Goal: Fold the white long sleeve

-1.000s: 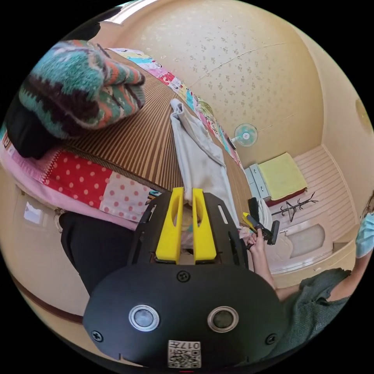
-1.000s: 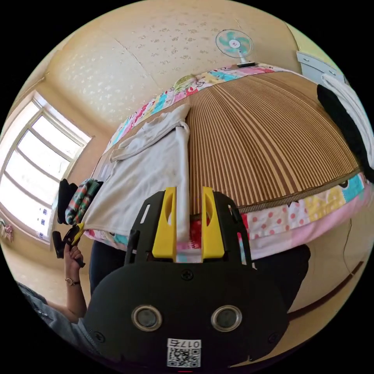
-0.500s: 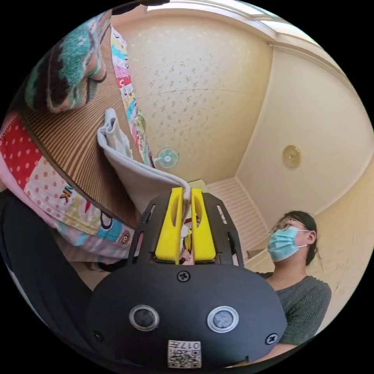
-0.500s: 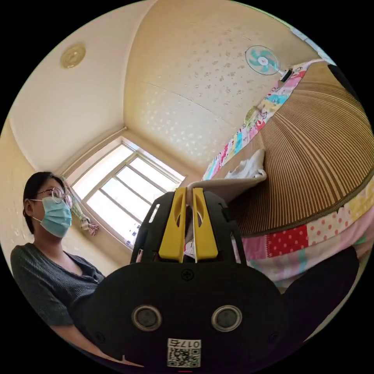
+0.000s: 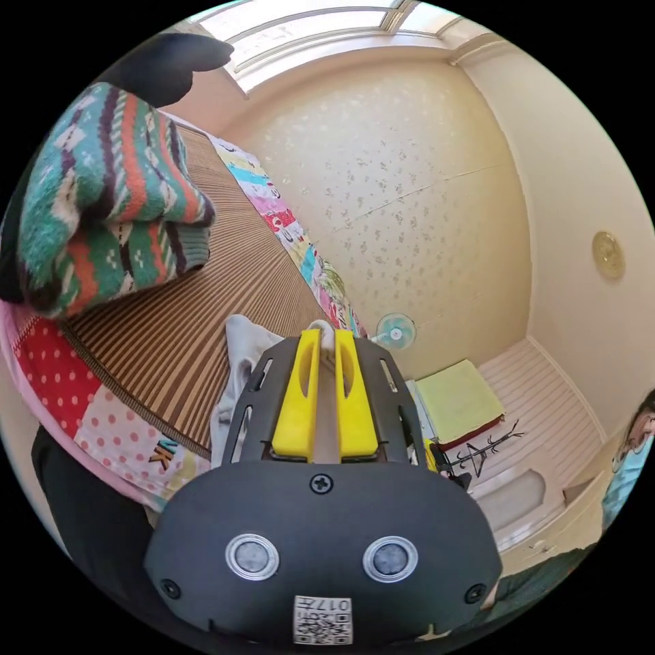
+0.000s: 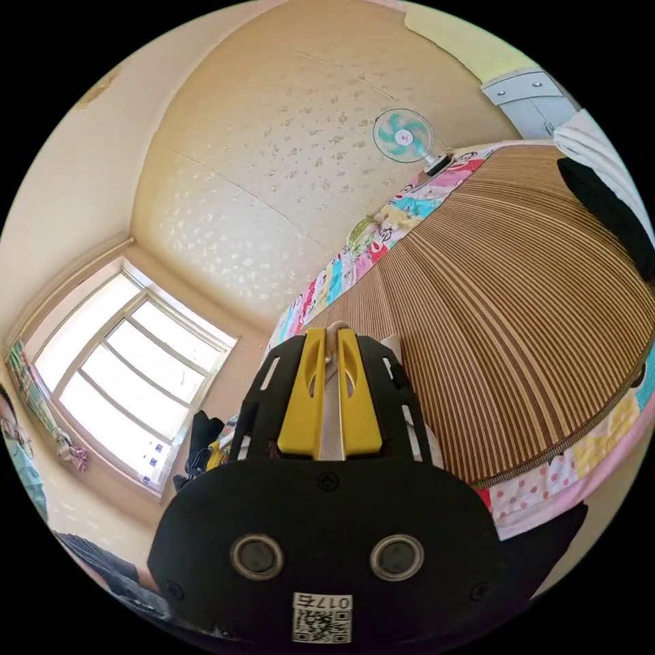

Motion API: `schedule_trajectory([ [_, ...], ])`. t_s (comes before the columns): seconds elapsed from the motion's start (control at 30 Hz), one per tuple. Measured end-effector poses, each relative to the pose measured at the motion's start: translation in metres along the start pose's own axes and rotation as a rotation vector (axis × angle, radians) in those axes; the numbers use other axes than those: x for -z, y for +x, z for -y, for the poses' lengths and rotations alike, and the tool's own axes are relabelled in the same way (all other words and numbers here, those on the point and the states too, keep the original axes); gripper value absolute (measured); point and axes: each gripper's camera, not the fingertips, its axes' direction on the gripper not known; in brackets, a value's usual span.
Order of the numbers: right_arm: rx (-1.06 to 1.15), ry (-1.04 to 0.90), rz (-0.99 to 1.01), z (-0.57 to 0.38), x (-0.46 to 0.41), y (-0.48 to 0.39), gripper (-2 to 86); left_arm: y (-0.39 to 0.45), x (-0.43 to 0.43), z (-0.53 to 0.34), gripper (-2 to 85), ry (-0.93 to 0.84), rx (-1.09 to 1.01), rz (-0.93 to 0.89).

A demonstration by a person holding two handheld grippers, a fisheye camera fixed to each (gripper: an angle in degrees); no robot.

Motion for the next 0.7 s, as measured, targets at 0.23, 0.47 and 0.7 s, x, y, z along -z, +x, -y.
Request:
schedule_trajectory([
  [0.23, -0.124, -0.107, -0.03, 0.047, -0.144, 0.036, 6.3, -0.044, -0.119, 0.024, 6.3, 0.027, 0.146, 0.151],
  [0.47, 0.098, -0.055, -0.082, 0.036, -0.144, 0.004, 12.9, -0.029, -0.095, 0.016, 13.6, -0.02, -0.076, 0.131],
  [0.7, 0.404, -0.549, 0.019, -0.013, -0.216, -0.091, 6.1, -0.053, -0.071, -0.066, 17.1, -0.289, -0.058, 0.242],
])
